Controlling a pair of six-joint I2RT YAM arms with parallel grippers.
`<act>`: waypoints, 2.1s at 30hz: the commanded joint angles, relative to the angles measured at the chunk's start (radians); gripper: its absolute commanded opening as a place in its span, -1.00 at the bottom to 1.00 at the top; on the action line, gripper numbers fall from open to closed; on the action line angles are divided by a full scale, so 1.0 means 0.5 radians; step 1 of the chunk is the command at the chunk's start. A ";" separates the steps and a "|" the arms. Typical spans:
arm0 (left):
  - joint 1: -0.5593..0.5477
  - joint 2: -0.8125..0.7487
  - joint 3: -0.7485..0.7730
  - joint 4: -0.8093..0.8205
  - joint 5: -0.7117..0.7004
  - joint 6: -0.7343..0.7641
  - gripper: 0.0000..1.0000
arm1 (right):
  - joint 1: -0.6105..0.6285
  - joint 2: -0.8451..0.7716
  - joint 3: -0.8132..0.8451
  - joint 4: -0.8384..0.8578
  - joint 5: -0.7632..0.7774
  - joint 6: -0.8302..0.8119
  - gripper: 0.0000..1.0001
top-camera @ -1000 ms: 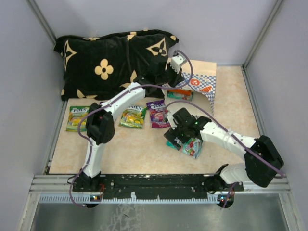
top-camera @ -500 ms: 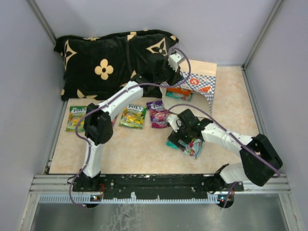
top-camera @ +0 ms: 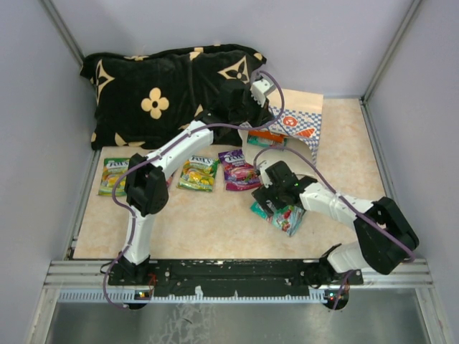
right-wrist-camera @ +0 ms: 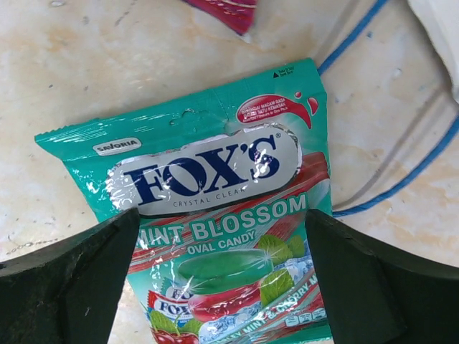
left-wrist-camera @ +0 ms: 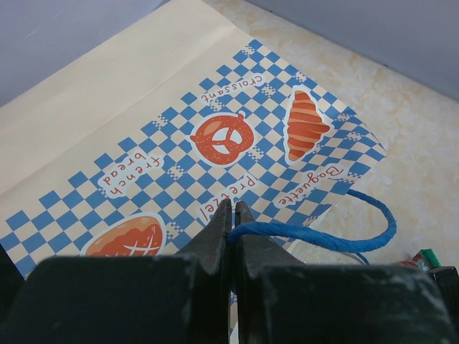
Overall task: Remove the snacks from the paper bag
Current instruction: Place the snack at the center of the board, then take out the snack from the paper bag.
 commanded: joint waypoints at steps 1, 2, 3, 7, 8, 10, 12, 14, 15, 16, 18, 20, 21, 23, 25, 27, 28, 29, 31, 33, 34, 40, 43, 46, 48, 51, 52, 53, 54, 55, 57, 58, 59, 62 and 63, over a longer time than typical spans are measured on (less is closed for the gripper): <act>0.015 -0.049 0.075 0.039 0.035 -0.012 -1.00 | -0.011 0.075 0.189 -0.098 0.250 0.222 0.98; 0.015 -0.053 0.073 0.038 0.031 -0.008 -1.00 | -0.011 0.116 0.236 -0.160 0.270 0.305 0.98; 0.015 -0.055 0.069 0.036 0.026 -0.003 -1.00 | -0.011 0.174 0.294 -0.252 0.284 0.373 0.98; 0.015 -0.058 0.063 0.036 0.009 0.014 -1.00 | -0.011 0.519 0.486 -0.584 0.464 0.697 0.98; 0.015 -0.060 0.062 0.037 0.010 0.015 -1.00 | -0.011 0.542 0.471 -0.586 0.470 0.761 0.98; 0.015 -0.060 0.064 0.039 0.012 0.012 -1.00 | -0.011 0.604 0.394 -0.477 0.415 0.908 0.98; 0.015 -0.060 0.059 0.042 0.019 0.009 -1.00 | -0.011 0.523 0.300 -0.349 0.352 1.042 0.98; 0.015 -0.058 0.060 0.039 0.021 0.011 -1.00 | -0.011 0.411 0.215 -0.256 0.348 1.171 0.98; 0.015 -0.057 0.059 0.039 0.018 0.013 -1.00 | -0.011 0.353 0.178 -0.222 0.363 1.230 0.98; 0.015 -0.057 0.058 0.039 0.016 0.014 -1.00 | -0.012 0.298 0.140 -0.199 0.393 1.285 0.98; 0.015 -0.057 0.056 0.039 0.014 0.016 -1.00 | -0.018 0.168 0.063 -0.177 0.498 1.408 0.98; 0.015 -0.058 0.057 0.039 0.015 0.019 -1.00 | -0.050 -0.011 -0.043 -0.140 0.558 1.527 0.99; 0.015 -0.058 0.055 0.039 0.013 0.018 -1.00 | -0.075 -0.148 -0.121 -0.106 0.560 1.575 0.98; 0.016 -0.061 0.055 0.040 0.014 0.018 -1.00 | -0.147 -0.363 -0.224 -0.059 0.560 1.665 0.98; 0.015 -0.055 0.059 0.045 0.015 0.009 -1.00 | -0.204 -0.560 -0.271 -0.092 0.644 1.745 0.98; 0.015 -0.048 0.068 0.047 0.019 -0.004 -1.00 | -0.214 -0.710 -0.252 -0.159 0.755 1.768 0.98; 0.015 -0.044 0.074 0.048 0.022 -0.015 -1.00 | -0.214 -0.772 -0.234 -0.164 0.775 1.757 0.98; 0.013 -0.035 0.081 0.046 0.020 -0.029 -1.00 | -0.211 -0.821 -0.210 -0.143 0.769 1.740 0.98; 0.010 -0.018 0.101 0.051 0.010 -0.061 -1.00 | -0.207 -0.917 -0.192 -0.004 0.697 1.733 0.98; -0.001 0.003 0.122 0.047 -0.021 -0.088 -1.00 | -0.197 -1.017 -0.247 0.305 0.551 1.746 0.98; -0.015 0.005 0.125 0.050 -0.035 -0.089 -1.00 | -0.198 -1.067 -0.295 0.509 0.484 1.797 0.98; -0.082 -0.012 0.129 0.049 -0.096 -0.070 -1.00 | -0.189 -1.029 -0.671 1.716 0.483 2.406 0.98; -0.090 -0.032 0.135 0.034 -0.089 -0.111 -1.00 | -0.177 -0.826 -0.696 2.010 0.679 2.608 0.98; -0.119 -0.040 0.147 0.005 -0.081 -0.123 -1.00 | -0.171 -0.582 -0.729 2.299 0.807 2.867 0.90; -0.151 -0.040 0.168 -0.041 -0.131 -0.093 -1.00 | -0.167 -0.390 -0.726 2.491 0.838 3.001 0.80; -0.193 -0.044 0.186 -0.097 -0.207 -0.044 -1.00 | -0.167 -0.102 -0.707 2.630 0.887 3.211 0.65; -0.203 -0.046 0.184 -0.108 -0.215 -0.039 -1.00 | -0.168 -0.003 -0.711 2.711 0.899 3.271 0.59; -0.215 -0.050 0.183 -0.116 -0.217 -0.043 -1.00 | -0.167 0.144 -0.720 2.823 0.913 3.326 0.54; -0.221 -0.052 0.180 -0.123 -0.211 -0.045 -1.00 | -0.165 0.222 -0.731 2.957 0.922 3.375 0.49; -0.229 -0.055 0.175 -0.130 -0.209 -0.041 -1.00 | -0.166 0.379 -0.729 3.090 0.929 3.404 0.44; -0.251 -0.059 0.182 -0.169 -0.261 -0.006 -1.00 | -0.181 0.657 -0.706 3.402 0.941 3.466 0.34; -0.256 -0.066 0.175 -0.181 -0.282 -0.003 -1.00 | -0.201 0.800 -0.678 3.551 0.929 3.484 0.31; -0.257 -0.076 0.167 -0.188 -0.277 -0.003 -1.00 | -0.224 0.937 -0.640 3.729 0.906 3.517 0.26; -0.261 -0.109 0.131 -0.194 -0.267 -0.031 -1.00 | -0.272 1.334 -0.481 4.102 0.857 3.648 0.10; -0.263 -0.120 0.120 -0.191 -0.262 -0.042 -1.00 | -0.277 1.455 -0.423 4.191 0.857 3.676 0.05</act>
